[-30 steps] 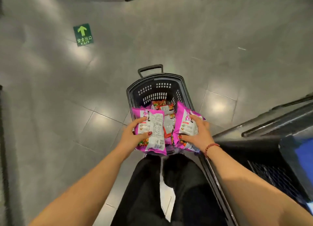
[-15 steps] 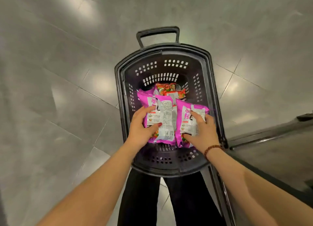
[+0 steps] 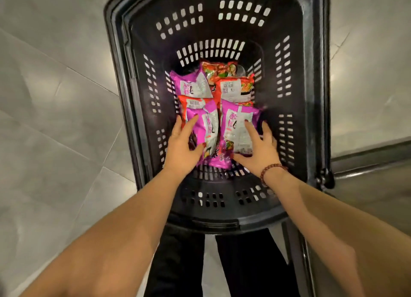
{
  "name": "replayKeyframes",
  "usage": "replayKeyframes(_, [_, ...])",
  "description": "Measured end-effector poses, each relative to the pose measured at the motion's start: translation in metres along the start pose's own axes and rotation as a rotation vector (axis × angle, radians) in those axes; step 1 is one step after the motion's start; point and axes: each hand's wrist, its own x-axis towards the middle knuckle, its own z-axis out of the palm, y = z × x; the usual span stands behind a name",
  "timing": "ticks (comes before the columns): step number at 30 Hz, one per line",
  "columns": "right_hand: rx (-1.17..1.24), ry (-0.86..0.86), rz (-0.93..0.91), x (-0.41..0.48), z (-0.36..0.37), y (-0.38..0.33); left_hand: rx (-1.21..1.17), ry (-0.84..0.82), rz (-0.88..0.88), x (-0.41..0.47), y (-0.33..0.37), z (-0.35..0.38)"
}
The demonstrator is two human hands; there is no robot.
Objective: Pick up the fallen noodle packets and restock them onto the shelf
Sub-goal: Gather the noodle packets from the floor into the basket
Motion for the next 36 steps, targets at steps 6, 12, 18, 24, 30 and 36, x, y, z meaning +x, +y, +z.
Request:
replayKeyframes(6, [0.047, 0.055, 0.018, -0.039, -0.037, -0.018, 0.203, -0.045, 0.115, -0.034, 0.034, -0.043])
replayKeyframes(12, [-0.006, 0.233, -0.028, -0.127, -0.1, -0.051, 0.501, -0.08, 0.395, -0.093, 0.109, -0.096])
replayKeyframes(18, [-0.008, 0.382, 0.053, -0.234, -0.124, -0.06, 0.716, -0.233, 0.729, -0.154, 0.172, -0.125])
replayKeyframes(24, [0.085, 0.572, 0.313, -0.361, -0.107, -0.064, 0.844, -0.427, 1.106, -0.215, 0.218, -0.146])
replayKeyframes(30, [0.163, 0.755, 0.559, -0.489, -0.06, -0.064, 0.945, -0.594, 1.367, -0.272, 0.244, -0.141])
replayKeyframes(36, [0.331, 0.794, 0.874, -0.61, 0.004, -0.061, 1.051, -0.774, 1.641, -0.355, 0.264, -0.084])
